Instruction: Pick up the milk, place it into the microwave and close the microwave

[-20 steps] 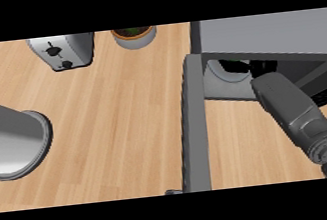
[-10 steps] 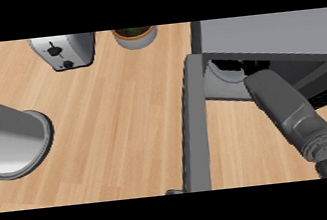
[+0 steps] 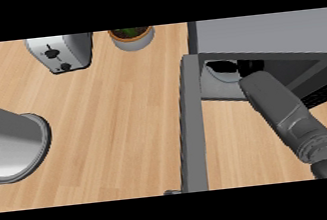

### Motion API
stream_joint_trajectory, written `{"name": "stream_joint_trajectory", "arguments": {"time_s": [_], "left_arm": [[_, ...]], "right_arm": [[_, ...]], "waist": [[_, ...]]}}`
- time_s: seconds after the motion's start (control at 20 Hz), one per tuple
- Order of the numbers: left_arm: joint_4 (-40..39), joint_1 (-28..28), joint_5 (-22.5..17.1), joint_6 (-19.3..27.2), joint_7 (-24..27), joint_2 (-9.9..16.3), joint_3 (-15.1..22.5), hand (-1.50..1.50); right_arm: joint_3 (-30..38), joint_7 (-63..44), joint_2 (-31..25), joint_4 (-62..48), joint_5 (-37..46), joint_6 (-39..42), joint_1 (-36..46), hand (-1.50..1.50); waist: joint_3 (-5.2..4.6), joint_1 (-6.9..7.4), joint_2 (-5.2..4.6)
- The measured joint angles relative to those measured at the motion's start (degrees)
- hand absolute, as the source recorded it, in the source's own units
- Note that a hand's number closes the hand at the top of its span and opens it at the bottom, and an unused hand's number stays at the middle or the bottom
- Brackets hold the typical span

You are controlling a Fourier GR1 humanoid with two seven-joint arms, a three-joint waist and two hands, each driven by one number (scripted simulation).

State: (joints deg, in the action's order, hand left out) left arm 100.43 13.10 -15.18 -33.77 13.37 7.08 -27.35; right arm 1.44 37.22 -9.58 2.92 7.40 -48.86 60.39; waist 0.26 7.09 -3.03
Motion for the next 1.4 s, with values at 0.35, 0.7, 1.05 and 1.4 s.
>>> {"name": "stream_joint_trajectory", "arguments": {"time_s": [0.35, 0.7, 1.05, 1.4], "left_arm": [[0.48, 0.99, 0.46, 0.11, 0.77, -0.75, -0.05, -1.50], [2.31, 1.88, 0.78, 0.72, 0.19, -1.72, 0.38, -1.50], [5.55, 5.68, 1.48, 0.21, 0.65, -3.60, 0.99, -1.50], [7.38, 8.70, 3.23, -1.98, 1.41, -4.83, 2.80, -1.50]], "right_arm": [[1.04, 1.93, 0.52, 1.39, -0.76, 1.73, -1.76, -1.50], [2.55, 4.52, -0.02, 2.43, -1.93, 5.88, -3.31, -1.50], [5.13, 9.82, 1.33, 4.70, -4.56, 14.21, -7.27, -1.50], [7.51, 14.07, 4.33, 7.16, -7.30, 20.64, -12.24, -1.50]], "waist": [[-0.01, -1.06, 0.52], [-0.03, -2.13, 1.02], [-0.09, -3.59, 1.77], [-0.16, -5.15, 2.39]]}}
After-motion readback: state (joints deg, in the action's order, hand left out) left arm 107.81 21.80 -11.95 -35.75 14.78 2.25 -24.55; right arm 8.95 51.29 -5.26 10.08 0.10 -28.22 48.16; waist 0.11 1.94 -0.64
